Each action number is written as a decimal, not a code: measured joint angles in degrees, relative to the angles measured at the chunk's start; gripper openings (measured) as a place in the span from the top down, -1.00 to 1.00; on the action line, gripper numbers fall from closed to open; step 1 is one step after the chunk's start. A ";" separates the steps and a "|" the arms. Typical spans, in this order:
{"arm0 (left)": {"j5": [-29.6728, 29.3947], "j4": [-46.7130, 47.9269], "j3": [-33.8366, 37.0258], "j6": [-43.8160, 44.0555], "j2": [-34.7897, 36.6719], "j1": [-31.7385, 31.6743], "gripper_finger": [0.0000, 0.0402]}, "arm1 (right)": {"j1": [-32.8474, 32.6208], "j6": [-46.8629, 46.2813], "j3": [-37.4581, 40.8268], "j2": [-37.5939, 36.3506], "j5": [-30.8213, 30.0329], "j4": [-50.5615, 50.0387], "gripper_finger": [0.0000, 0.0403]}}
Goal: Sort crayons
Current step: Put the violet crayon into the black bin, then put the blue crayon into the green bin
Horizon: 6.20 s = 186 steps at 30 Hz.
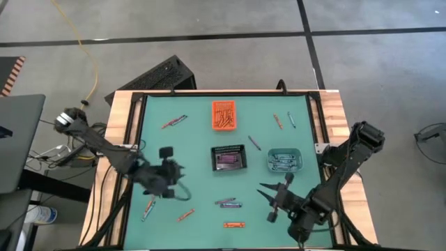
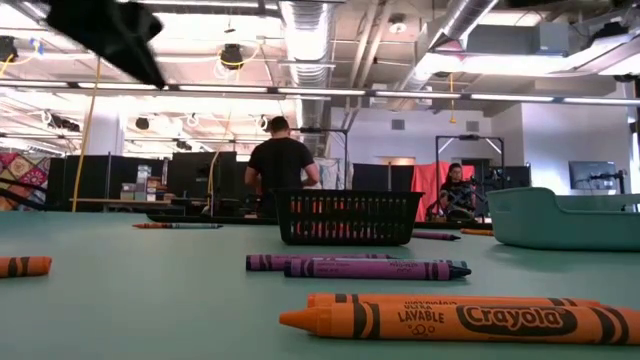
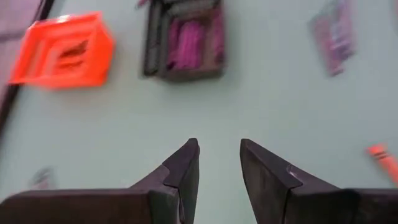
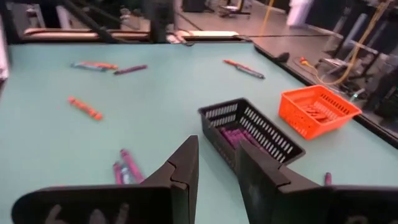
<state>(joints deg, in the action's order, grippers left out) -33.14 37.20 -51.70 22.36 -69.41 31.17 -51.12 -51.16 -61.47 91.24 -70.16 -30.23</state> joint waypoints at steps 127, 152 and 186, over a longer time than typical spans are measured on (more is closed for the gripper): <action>-10.76 -68.09 46.00 -25.69 26.29 20.97 0.47 | 25.51 32.22 -15.91 29.18 58.08 7.73 0.80; -10.76 -67.74 46.00 -25.54 26.29 20.97 0.47 | 34.82 44.04 -15.69 11.54 51.73 -1.17 0.99; -10.72 -66.54 46.00 -25.08 26.29 20.98 0.47 | 46.78 46.67 -15.76 15.32 56.73 -7.47 0.72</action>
<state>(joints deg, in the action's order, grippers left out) -43.86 -29.34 -5.69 -2.72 -43.11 52.16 -4.34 -4.49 -77.23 106.56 -13.43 -37.70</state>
